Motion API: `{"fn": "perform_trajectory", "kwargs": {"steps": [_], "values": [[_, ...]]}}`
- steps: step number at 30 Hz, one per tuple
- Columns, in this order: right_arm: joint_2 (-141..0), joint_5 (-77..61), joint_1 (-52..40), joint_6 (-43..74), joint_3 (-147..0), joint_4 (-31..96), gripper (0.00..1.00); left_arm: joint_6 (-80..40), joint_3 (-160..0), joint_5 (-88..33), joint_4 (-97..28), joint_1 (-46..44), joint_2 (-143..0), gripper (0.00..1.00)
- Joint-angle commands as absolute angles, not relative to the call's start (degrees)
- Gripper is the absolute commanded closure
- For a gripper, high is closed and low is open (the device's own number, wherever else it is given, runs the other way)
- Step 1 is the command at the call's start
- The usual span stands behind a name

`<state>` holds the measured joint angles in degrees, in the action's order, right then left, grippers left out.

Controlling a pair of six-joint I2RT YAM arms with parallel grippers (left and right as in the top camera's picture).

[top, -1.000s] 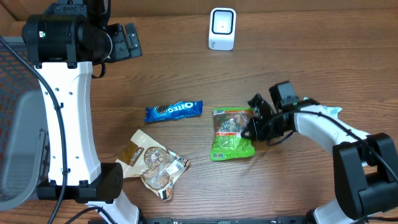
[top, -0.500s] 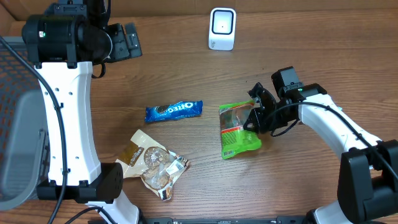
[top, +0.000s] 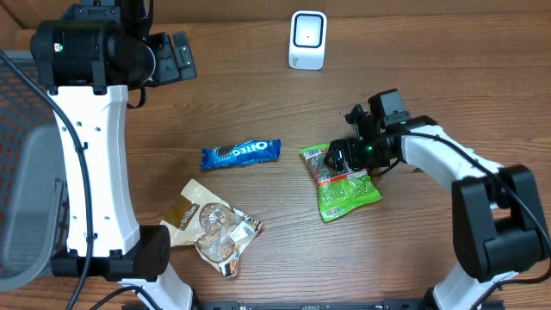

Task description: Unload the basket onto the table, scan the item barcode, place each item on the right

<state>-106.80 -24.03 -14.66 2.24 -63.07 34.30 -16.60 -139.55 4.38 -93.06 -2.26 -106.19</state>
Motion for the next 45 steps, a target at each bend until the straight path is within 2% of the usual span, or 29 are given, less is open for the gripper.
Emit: {"fn": "perform_trajectory", "kwargs": {"steps": [1,7,9,12,18,22,32,40,45], "values": [[-110.5,-23.2,-14.6,3.1,-63.7,34.6,0.06,-17.4,-140.0,4.9,-93.0,-2.7,-106.4,0.0],[-113.9,-23.1,-14.6,3.0,-63.2,35.9,0.27,-17.4,-140.0,4.9,-93.0,-2.7,-106.4,0.0],[-115.3,-23.1,-14.5,3.0,-62.9,35.8,0.39,-17.4,-140.0,4.9,-93.0,-2.7,-106.4,0.0],[-116.6,-23.7,-14.5,3.1,-62.9,36.2,0.62,-17.4,-140.0,4.9,-93.0,-2.7,-106.4,0.0],[-116.5,-28.7,-14.4,3.0,-63.5,37.8,0.96,-17.4,-140.0,4.9,-93.0,-2.7,-106.4,0.0],[-115.7,-31.7,-13.4,1.9,-66.8,43.2,0.96,-17.4,-140.0,4.9,-93.0,-2.7,-106.4,0.0],[-108.8,-47.8,-12.6,-13.5,-81.1,60.9,0.96,-17.4,-140.0,4.9,-93.0,-2.7,-106.4,0.0],[-104.1,-55.3,-12.7,-17.8,-86.9,66.0,0.96,-17.4,-140.0,4.9,-93.0,-2.7,-106.4,0.0],[-102.8,-62.7,-12.5,-27.2,-89.1,69.7,0.96,-17.4,-140.0,4.9,-93.0,-2.7,-106.4,0.0]]}}
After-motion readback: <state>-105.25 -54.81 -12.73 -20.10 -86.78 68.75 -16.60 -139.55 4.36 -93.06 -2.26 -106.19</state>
